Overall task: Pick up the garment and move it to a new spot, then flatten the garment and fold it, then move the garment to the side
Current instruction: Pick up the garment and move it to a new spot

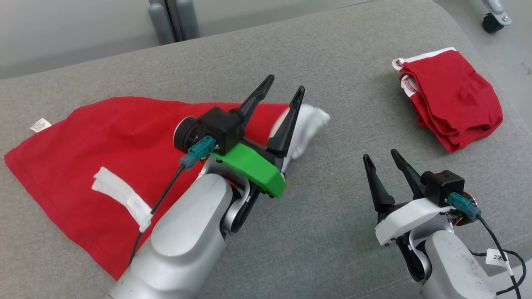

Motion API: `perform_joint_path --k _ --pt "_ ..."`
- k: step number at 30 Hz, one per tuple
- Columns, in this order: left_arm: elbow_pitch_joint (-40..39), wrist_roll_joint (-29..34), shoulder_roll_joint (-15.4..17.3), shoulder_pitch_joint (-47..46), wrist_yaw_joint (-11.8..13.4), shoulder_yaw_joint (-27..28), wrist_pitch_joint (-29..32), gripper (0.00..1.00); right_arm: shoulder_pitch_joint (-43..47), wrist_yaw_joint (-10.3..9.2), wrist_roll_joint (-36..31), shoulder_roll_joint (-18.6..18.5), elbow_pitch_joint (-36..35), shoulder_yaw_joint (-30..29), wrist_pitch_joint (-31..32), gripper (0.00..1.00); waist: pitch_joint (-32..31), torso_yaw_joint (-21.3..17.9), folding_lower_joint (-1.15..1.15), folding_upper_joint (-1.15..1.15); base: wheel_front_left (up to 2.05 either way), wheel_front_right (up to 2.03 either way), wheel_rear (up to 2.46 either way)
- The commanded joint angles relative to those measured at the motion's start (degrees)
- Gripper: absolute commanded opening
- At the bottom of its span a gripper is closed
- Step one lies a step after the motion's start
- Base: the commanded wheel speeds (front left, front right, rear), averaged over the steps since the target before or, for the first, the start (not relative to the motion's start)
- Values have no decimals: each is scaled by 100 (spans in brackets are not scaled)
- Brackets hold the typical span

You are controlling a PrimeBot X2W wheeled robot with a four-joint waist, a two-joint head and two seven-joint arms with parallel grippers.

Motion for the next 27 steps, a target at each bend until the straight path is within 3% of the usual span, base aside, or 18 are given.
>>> perform_joint_path --k 1,14,22,27 --pt "47 154 38 157 71 112 -17 100 84 -9 17 -14 -3 -13 1 100 -99 128 0 0 0 0 0" --pt "61 1470 120 1911 240 1934 -10 100 432 -9 -54 -18 64 -231 1 100 -618 761 0 0 0 0 0" --pt "-307 1855 57 3156 234 2939 -11 100 805 -9 -59 -18 168 -367 1 100 -924 973 0 0 0 0 0" --pt "-377 1936 25 3665 194 3280 -11 100 958 -9 -48 -19 182 -386 1 100 -972 1024 0 0 0 0 0"
